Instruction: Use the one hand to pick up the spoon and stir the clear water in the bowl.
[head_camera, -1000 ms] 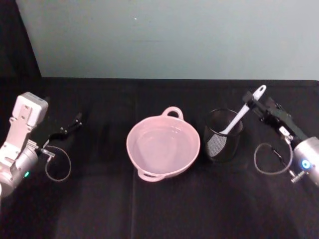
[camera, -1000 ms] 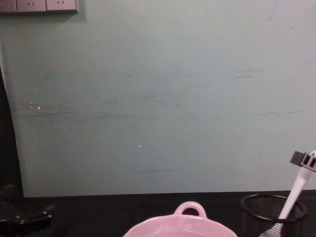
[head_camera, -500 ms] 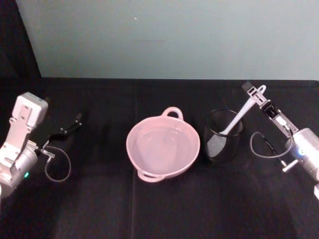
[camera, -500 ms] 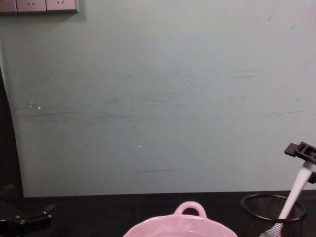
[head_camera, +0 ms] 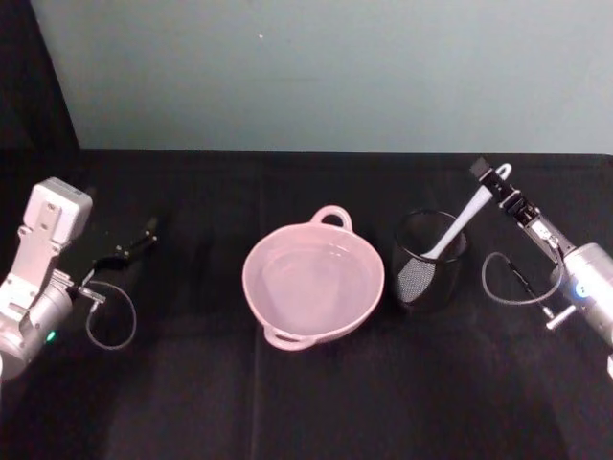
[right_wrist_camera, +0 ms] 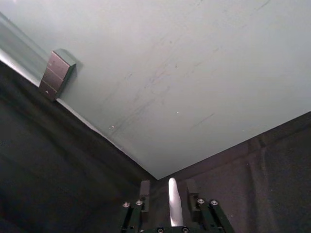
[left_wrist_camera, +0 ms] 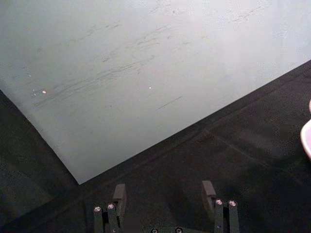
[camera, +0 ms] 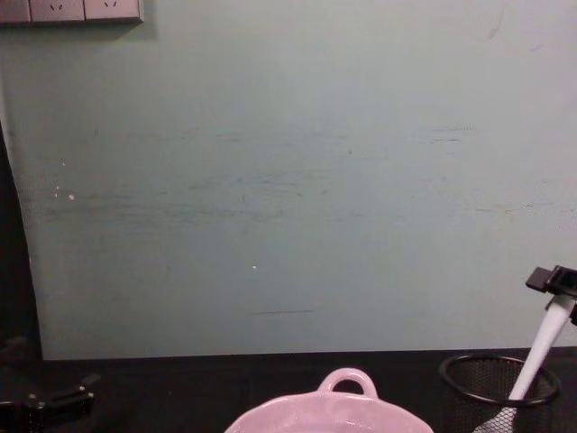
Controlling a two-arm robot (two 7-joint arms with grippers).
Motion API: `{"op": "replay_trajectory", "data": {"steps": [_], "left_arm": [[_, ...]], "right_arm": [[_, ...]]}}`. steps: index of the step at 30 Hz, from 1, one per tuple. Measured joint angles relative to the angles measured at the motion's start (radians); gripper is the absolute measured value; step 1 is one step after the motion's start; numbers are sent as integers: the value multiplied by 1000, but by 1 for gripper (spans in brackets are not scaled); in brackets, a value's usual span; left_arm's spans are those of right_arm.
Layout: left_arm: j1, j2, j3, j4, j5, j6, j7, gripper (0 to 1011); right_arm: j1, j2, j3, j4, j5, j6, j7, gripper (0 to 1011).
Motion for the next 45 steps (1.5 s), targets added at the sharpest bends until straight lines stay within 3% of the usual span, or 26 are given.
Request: {"op": "replay_trajectory", "data": {"steps": [12,19,26,35,42,45], "left_arm": [[0,0,0,0,0,0,0,1011],[0,0,0,0,0,0,0,1011],[0,0,0,0,0,0,0,1011],[0,0,0,0,0,0,0,1011],[0,0,0,0,0,0,0,1011],[0,0,0,0,0,0,0,1011]], "right_arm": [[-27,55,-28,-55,-36,-49,-16,116],[-33,80,-36,-96,-65,-69,-22,110],[-24,141,-64,-201,-192,-86,-38,110],[30,217,-98,-330,-365,-56,-49,110],[84,253,-115,-392,-445,7,-48,110],[93,255,-117,-399,-458,23,-48,110]]}}
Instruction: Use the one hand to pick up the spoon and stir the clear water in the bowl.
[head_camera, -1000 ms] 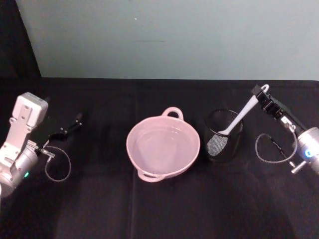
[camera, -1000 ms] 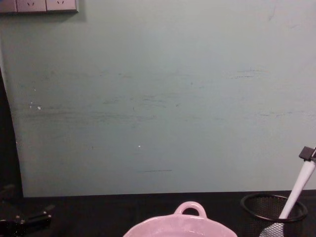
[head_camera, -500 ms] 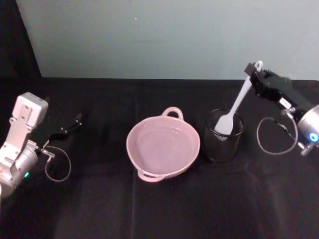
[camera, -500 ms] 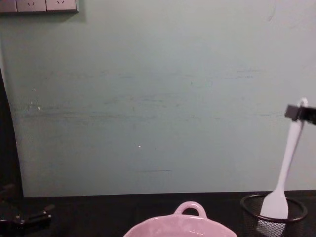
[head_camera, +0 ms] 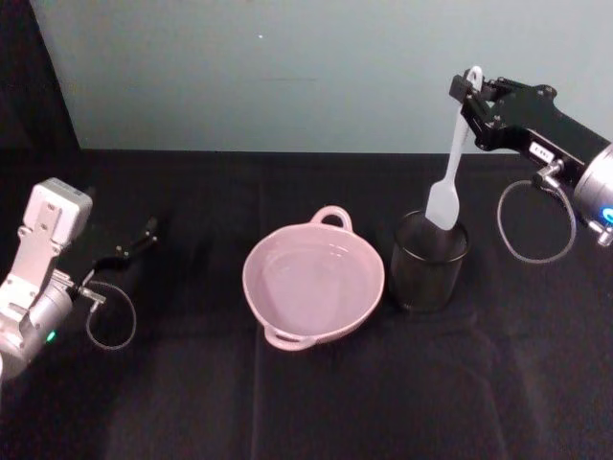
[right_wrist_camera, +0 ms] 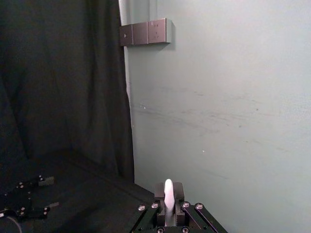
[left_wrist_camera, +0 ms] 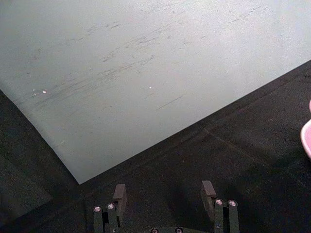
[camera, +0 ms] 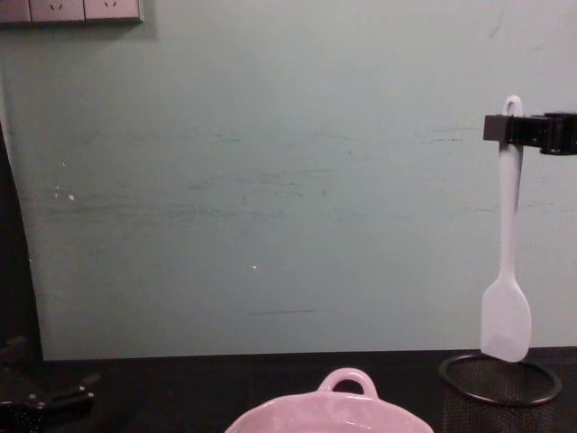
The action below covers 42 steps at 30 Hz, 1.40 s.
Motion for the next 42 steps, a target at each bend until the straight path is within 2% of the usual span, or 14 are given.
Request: {"op": "replay_trajectory", "data": {"steps": [24,28,35,38,42], "left_arm": [[0,0,0,0,0,0,0,1011],[0,0,0,0,0,0,0,1011],[0,0,0,0,0,0,0,1011],[0,0,0,0,0,0,0,1011],[0,0,0,0,0,0,0,1011]], "right_arm": [[-4,-4,2,7,7,-3,-1,110],[-16,-8,10,-9,0,-10,2,110],[-26,-46,7,-43,-9,-19,20,110],[-15,-71,-12,-41,-19,-23,40,110],[13,-109,-59,-10,-42,-29,73,110]]}}
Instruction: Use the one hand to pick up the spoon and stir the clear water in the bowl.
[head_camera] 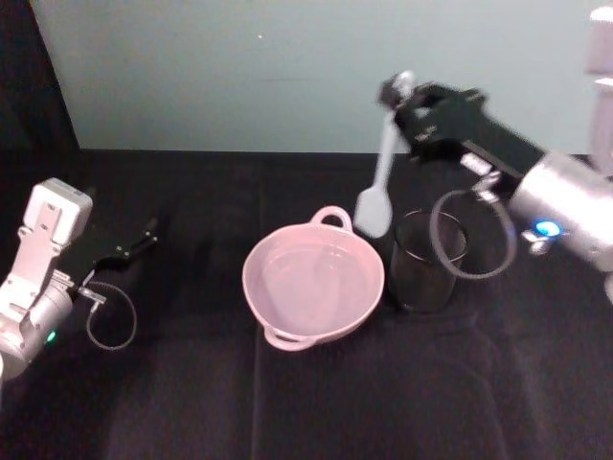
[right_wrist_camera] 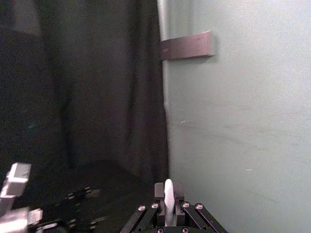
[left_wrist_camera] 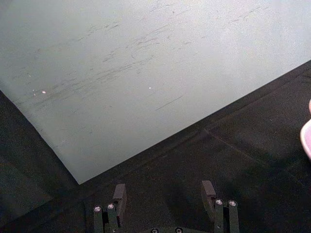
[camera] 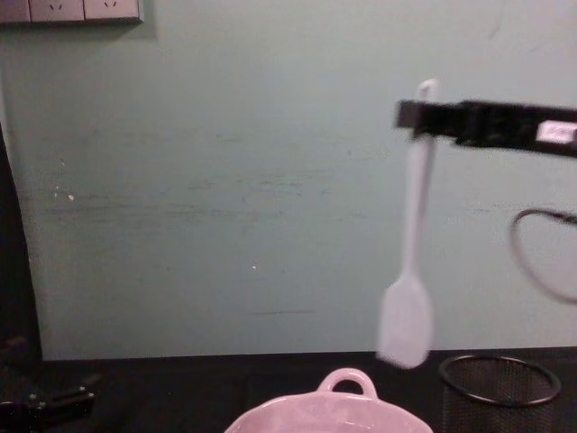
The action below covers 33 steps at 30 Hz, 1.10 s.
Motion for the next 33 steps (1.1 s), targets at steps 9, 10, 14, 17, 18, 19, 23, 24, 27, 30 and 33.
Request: {"op": "replay_trajectory", "data": {"steps": [9,10,14,17,18,19,23,24,27,30,33], "left_arm": [[0,0,0,0,0,0,0,1011],[0,0,0,0,0,0,0,1011],[0,0,0,0,0,0,0,1011],[0,0,0,0,0,0,0,1011],[0,0,0,0,0,0,0,1011],[0,0,0,0,0,0,0,1011],[0,0,0,0,0,0,0,1011],[0,0,0,0,0,0,0,1011],[0,0,0,0,0,0,0,1011],[0,0,0,0,0,0,0,1011],[0,0,0,0,0,0,0,1011]], "right_arm": [[58,-84,-110,130,-67,-39,89,110],[60,-92,-123,151,-78,-50,103,110],[60,-109,-144,190,-96,-80,136,110],[59,-124,-158,219,-105,-93,155,110],[59,-128,-162,225,-107,-94,158,110],[62,-135,-168,237,-110,-95,165,110],[84,-163,-185,283,-117,-93,182,110],[90,-169,-188,295,-117,-93,187,110],[114,-195,-196,340,-121,-100,202,110],[146,-227,-201,402,-122,-117,214,110],[174,-256,-201,462,-123,-138,223,110]]}}
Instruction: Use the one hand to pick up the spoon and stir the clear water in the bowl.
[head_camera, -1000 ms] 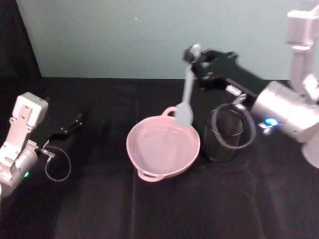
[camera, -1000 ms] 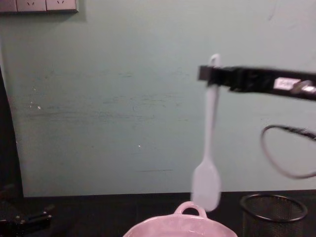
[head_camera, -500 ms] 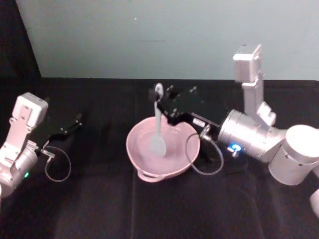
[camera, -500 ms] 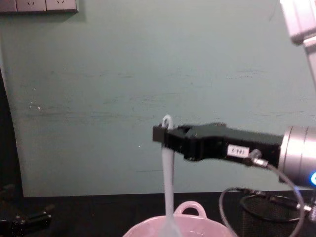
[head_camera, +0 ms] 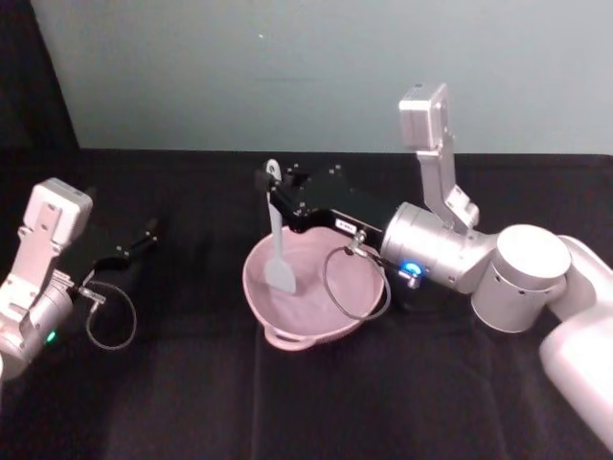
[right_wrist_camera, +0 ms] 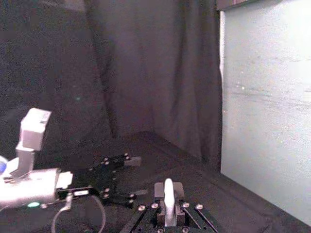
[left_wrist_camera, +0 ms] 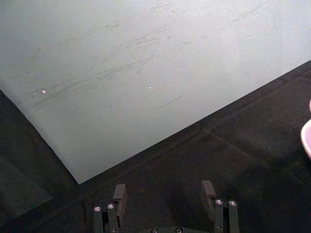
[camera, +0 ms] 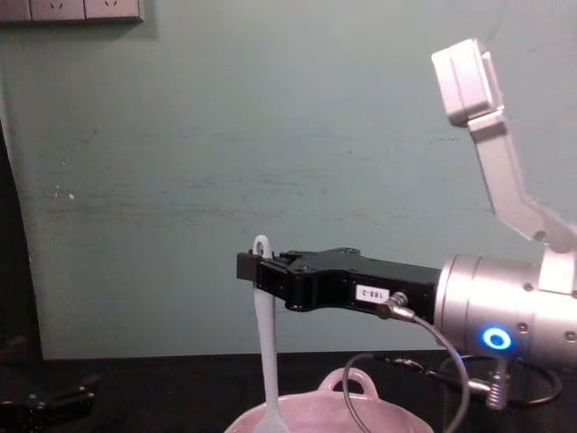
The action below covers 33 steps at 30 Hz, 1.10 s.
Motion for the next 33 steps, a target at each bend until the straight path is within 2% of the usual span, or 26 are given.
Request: {"op": "replay_trajectory", "data": {"steps": [7,13,19,22,26,27,28,33], "left_arm": [[0,0,0,0,0,0,0,1011],[0,0,0,0,0,0,0,1011],[0,0,0,0,0,0,0,1011],[0,0,0,0,0,0,0,1011],[0,0,0,0,0,0,0,1011],[0,0,0,0,0,0,0,1011],[0,0,0,0,0,0,0,1011],[0,0,0,0,0,0,0,1011]], "right_arm": [[42,-40,25,106,-1,-50,4,110],[45,-36,59,129,-7,-66,-11,110],[8,1,95,81,-8,-59,-33,110],[-29,31,114,30,-10,-48,-45,110],[-59,53,124,-16,-13,-36,-54,110],[-86,70,127,-56,-15,-26,-59,110],[-86,70,127,-56,-15,-26,-59,110],[-148,94,130,-145,-16,-11,-72,110]]}}
